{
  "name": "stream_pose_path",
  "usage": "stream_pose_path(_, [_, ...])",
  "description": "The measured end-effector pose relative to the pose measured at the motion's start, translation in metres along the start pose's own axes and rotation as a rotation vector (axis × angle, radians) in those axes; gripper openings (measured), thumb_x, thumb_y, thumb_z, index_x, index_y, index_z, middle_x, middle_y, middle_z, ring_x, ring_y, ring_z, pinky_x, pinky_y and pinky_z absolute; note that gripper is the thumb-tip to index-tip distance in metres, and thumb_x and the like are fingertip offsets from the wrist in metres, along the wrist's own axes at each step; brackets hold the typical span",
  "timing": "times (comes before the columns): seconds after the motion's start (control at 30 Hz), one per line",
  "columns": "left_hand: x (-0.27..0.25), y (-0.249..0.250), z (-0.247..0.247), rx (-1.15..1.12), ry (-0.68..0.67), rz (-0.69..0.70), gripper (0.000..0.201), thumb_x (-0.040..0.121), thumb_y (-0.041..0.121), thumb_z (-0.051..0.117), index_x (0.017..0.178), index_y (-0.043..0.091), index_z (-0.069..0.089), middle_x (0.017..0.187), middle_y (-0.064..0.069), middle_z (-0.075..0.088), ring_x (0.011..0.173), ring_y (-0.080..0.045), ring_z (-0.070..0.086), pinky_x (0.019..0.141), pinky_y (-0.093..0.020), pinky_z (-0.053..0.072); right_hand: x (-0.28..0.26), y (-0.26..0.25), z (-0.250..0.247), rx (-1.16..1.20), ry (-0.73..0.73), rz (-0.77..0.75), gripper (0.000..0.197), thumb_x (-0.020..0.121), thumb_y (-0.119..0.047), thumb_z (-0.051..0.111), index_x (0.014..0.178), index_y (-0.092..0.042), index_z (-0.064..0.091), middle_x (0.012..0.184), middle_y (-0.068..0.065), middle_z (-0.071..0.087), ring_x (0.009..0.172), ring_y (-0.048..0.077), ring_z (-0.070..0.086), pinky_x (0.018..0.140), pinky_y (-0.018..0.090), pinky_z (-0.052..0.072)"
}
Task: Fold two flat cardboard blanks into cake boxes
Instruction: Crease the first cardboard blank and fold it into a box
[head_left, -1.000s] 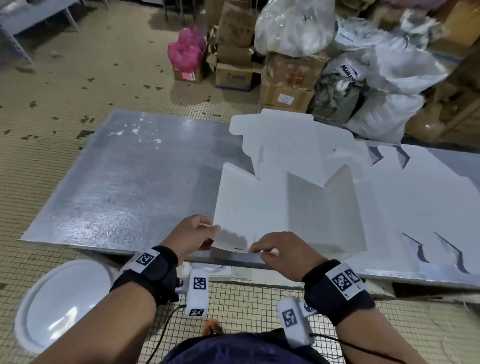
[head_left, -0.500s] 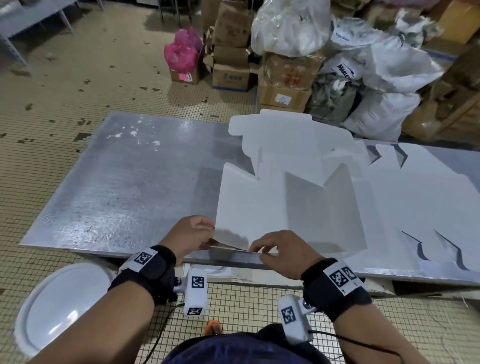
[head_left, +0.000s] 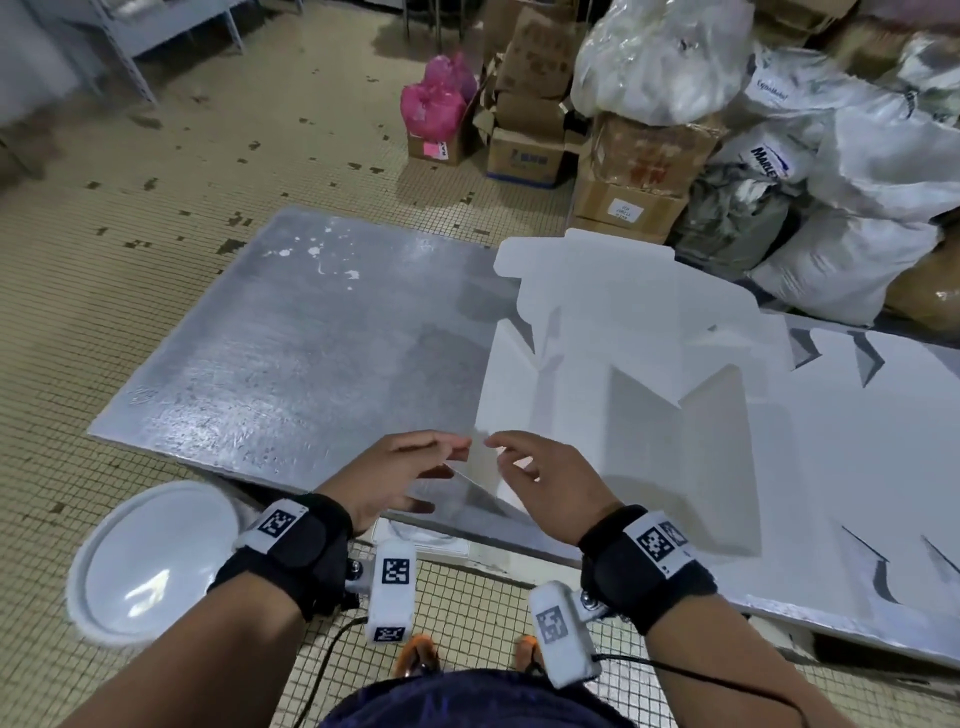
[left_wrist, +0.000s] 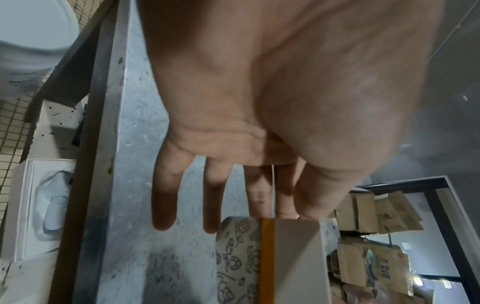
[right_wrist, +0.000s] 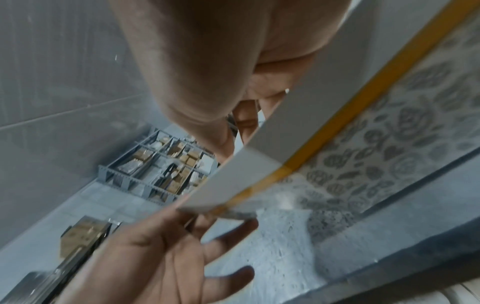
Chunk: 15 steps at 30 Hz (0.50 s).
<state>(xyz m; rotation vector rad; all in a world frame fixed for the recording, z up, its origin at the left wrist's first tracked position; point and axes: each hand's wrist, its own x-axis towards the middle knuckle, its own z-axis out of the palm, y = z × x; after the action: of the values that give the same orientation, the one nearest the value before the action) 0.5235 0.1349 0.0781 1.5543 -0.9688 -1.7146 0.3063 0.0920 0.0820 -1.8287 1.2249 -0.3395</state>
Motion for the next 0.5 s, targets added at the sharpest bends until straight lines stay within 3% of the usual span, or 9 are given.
stream_pose_path(0.17, [-0.004, -0.006, 0.015, 0.023, -0.014, 0.026, 0.034, 0.092, 0.045, 0.059, 0.122, 0.031, 0.069, 0.123, 0.013, 0.069, 0.122, -0.008, 0.059, 0.101, -0.043, 0.052, 0.007, 0.000, -0.002, -0.170, -0.166, -0.037, 0.050, 0.105, -0.015, 0.038, 0.150, -0.036, 0.035, 0.125, 0.000, 0.055, 0.109, 0.013, 0.052, 0.097, 0.019, 0.035])
stream_pose_path(0.27, [-0.003, -0.018, 0.019, 0.055, 0.073, 0.051, 0.032, 0.090, 0.029, 0.071, 0.122, 0.030, 0.067, 0.119, 0.013, 0.071, 0.117, -0.008, 0.063, 0.102, -0.039, 0.053, 0.007, 0.005, -0.004, -0.206, -0.186, -0.040, 0.049, 0.105, -0.015, 0.036, 0.149, -0.036, 0.038, 0.126, 0.000, 0.055, 0.117, 0.015, 0.052, 0.098, 0.019, 0.035])
stream_pose_path(0.33, [-0.001, -0.025, 0.021, 0.026, 0.126, 0.061, 0.032, 0.089, 0.018, 0.073, 0.120, 0.026, 0.065, 0.117, 0.013, 0.071, 0.117, -0.010, 0.064, 0.102, -0.039, 0.053, 0.007, 0.007, -0.006, -0.185, -0.132, -0.054, 0.044, 0.104, -0.018, 0.039, 0.143, -0.035, 0.047, 0.124, -0.005, 0.058, 0.112, 0.012, 0.055, 0.099, 0.018, 0.037])
stream_pose_path(0.43, [0.000, -0.029, 0.026, 0.011, 0.183, 0.070, 0.033, 0.085, 0.018, 0.078, 0.115, 0.025, 0.068, 0.115, 0.011, 0.072, 0.115, -0.012, 0.065, 0.100, -0.037, 0.054, 0.006, 0.012, -0.007, -0.157, -0.068, -0.073, 0.032, 0.100, -0.028, 0.047, 0.130, -0.038, 0.056, 0.110, -0.009, 0.064, 0.084, 0.009, 0.058, 0.093, 0.028, 0.049])
stream_pose_path(0.5, [0.001, -0.029, 0.029, -0.006, 0.234, 0.071, 0.031, 0.084, 0.018, 0.079, 0.113, 0.023, 0.069, 0.113, 0.006, 0.073, 0.110, -0.016, 0.068, 0.098, -0.037, 0.055, 0.007, 0.014, -0.010, -0.131, -0.027, -0.060, 0.023, 0.097, -0.037, 0.054, 0.119, -0.038, 0.058, 0.104, -0.011, 0.066, 0.077, 0.009, 0.061, 0.087, 0.033, 0.053])
